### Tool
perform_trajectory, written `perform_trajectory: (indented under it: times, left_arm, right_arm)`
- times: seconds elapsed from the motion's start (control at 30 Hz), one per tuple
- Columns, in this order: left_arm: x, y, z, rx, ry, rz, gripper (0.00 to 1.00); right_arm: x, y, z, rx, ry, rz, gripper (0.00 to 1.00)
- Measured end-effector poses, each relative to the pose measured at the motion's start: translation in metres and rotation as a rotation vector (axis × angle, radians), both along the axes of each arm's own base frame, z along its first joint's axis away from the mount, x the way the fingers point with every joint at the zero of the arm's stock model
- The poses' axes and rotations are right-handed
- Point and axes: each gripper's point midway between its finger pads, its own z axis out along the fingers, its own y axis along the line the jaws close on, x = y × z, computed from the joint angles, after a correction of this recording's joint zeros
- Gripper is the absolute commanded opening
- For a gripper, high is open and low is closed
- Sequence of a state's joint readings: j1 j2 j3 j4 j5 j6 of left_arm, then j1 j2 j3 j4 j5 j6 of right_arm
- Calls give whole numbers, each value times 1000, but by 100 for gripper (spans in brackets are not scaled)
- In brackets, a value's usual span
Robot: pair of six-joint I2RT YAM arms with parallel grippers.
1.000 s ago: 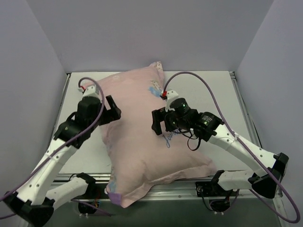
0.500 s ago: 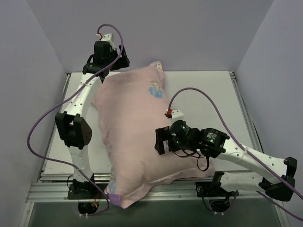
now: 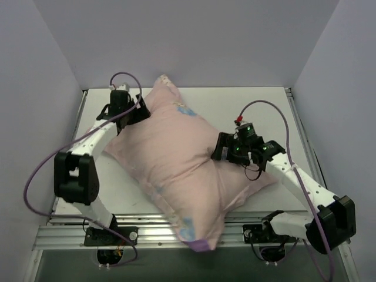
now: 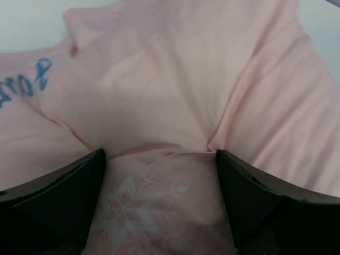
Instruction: Remove the pillowcase from the pillow
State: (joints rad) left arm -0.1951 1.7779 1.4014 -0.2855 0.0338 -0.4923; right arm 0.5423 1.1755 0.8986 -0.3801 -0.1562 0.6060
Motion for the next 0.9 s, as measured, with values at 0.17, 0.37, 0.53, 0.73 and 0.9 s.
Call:
perform_trajectory:
  times: [0.17,0.37,0.53,0.73,0.9]
  left_arm:
    - [-107,19,13,-57,-4,55,94]
    - [-215,-9,47,-68,8,-101,94]
    - [-237,-3,105,-55,-80,-147,94]
    - [-187,-23,160,-24,-202,-210,94]
    - [-119,-56,122,3,-134,-276,94]
  right_arm:
    - [98,-52,13,-20,-64,-197,93]
    - [173,-51,67,-36,-240,-221,94]
    - [163,-55,110,-46,-355,-243,94]
    - [102,-72,106,-105,-364,-284,94]
    - [47,-87,69,-135,-276,-312,93]
